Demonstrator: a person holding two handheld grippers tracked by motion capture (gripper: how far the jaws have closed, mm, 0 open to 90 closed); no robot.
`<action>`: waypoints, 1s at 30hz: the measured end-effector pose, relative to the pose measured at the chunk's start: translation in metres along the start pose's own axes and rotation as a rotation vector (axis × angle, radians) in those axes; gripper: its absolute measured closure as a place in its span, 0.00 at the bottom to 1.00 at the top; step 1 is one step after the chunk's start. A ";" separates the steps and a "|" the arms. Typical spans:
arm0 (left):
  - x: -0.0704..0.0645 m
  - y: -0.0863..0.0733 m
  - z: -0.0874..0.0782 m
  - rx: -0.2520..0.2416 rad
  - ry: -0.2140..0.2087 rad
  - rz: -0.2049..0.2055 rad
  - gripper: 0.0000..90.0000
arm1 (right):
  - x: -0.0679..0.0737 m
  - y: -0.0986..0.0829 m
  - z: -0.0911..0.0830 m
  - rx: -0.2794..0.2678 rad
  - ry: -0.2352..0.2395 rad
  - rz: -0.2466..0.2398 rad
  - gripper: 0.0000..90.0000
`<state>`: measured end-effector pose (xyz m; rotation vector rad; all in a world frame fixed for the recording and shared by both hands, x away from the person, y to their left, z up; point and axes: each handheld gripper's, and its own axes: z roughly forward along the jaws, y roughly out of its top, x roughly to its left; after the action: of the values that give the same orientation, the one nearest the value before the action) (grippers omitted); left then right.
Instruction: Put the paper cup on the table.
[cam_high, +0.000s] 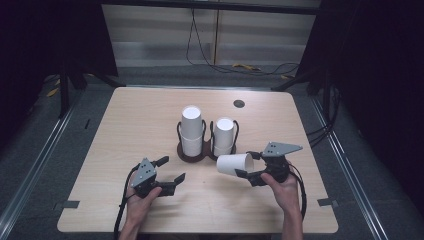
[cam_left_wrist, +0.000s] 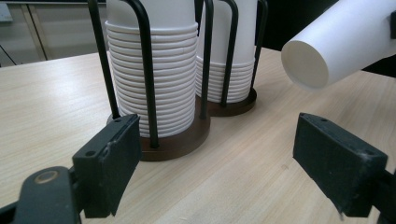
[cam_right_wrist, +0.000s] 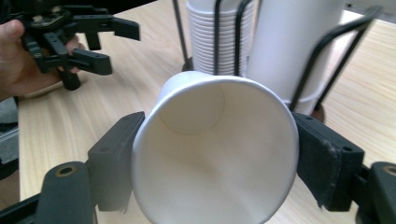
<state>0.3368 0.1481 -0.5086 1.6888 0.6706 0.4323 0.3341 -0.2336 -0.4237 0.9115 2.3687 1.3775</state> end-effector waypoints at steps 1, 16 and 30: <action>0.000 0.000 0.000 -0.002 -0.002 -0.012 0.17 | -0.002 -0.001 -0.002 -0.003 -0.005 0.006 0.25; -0.003 -0.001 -0.001 -0.011 0.021 0.023 0.17 | -0.025 -0.003 -0.023 0.058 -0.159 0.103 0.26; -0.008 -0.008 -0.014 -0.147 0.135 0.019 0.17 | -0.051 0.025 -0.031 0.213 -0.234 0.134 0.26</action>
<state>0.3209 0.1542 -0.5123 1.5375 0.7040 0.5990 0.3679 -0.2778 -0.3907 1.2354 2.3386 1.0083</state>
